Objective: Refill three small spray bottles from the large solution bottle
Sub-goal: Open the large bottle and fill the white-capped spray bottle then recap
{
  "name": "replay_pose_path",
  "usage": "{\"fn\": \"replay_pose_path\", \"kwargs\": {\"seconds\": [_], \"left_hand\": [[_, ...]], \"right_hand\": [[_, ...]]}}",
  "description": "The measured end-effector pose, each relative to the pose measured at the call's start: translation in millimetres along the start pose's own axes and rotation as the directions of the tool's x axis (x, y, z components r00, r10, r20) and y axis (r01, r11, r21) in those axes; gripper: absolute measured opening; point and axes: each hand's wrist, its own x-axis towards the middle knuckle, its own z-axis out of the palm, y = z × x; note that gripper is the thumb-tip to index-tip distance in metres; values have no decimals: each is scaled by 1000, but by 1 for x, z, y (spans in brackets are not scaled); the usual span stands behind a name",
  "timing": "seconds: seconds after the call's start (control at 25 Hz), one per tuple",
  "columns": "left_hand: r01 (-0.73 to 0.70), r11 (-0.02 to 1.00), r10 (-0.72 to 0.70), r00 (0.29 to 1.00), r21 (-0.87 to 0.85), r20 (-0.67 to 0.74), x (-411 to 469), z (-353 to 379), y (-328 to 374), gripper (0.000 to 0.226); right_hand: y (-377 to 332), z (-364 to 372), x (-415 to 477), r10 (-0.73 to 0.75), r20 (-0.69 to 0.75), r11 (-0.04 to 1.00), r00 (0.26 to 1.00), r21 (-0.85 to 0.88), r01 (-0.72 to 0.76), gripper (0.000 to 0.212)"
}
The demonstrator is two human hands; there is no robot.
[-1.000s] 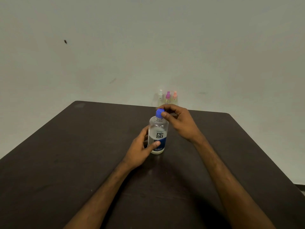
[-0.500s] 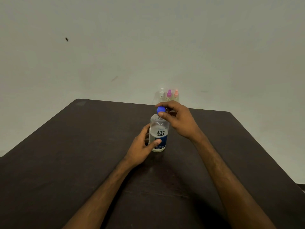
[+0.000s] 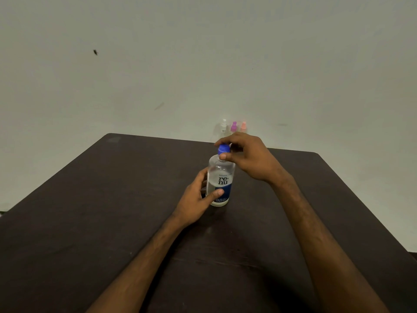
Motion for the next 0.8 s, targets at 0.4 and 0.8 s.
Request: {"fn": "replay_pose_path", "kwargs": {"seconds": [0.4,0.8], "left_hand": [[2,1000,-2,1000,-13,-14,-3,0,3,68],[-5,999,6,1000,39,-12,-3,-1,2,72]], "right_hand": [[17,-1,-18,127,-334,921,934,390,14,22],[75,51,-80,446,-173,833,878,440,-336,38]]}}
